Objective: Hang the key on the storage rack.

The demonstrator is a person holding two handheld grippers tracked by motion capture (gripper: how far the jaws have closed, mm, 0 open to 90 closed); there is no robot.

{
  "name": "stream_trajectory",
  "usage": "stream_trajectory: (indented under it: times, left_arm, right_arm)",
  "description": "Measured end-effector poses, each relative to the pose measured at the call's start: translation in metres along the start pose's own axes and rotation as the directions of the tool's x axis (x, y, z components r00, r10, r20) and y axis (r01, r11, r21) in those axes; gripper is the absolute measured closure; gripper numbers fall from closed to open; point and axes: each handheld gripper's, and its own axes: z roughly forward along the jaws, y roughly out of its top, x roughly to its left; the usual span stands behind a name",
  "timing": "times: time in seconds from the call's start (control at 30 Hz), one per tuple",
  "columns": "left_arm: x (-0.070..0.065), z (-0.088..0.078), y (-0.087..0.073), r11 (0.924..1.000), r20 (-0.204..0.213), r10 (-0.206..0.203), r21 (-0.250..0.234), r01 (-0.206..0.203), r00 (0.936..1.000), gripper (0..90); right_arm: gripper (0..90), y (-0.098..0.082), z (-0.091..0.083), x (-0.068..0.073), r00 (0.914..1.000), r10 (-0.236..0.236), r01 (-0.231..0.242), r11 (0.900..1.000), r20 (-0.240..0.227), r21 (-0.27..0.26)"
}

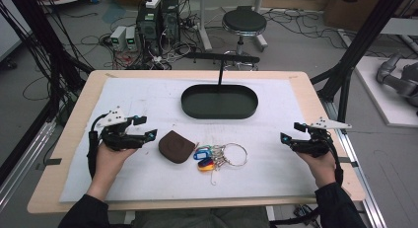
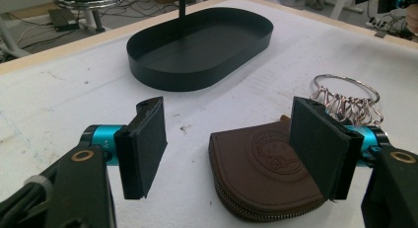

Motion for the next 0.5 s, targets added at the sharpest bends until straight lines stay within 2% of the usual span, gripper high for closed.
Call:
stream_trajectory:
  times: [0.4,0.5]
  left_arm:
    - [-0.009,0.012,0.01,0.9999,0.044,-0.013,0.01,0.012,0.999,30.7]
    - [-0.016,0.022,0.019,0.9995,0.076,-0.014,0.028,0.012,0.997,30.7]
  right_arm:
    - [19.8,-0.001,0.001,-0.001,1.0,-0.005,0.005,1.0,-0.001,0.009]
    - [19.8,-0.001,0.001,-0.001,1.0,-0.007,0.007,1.0,0.001,0.007]
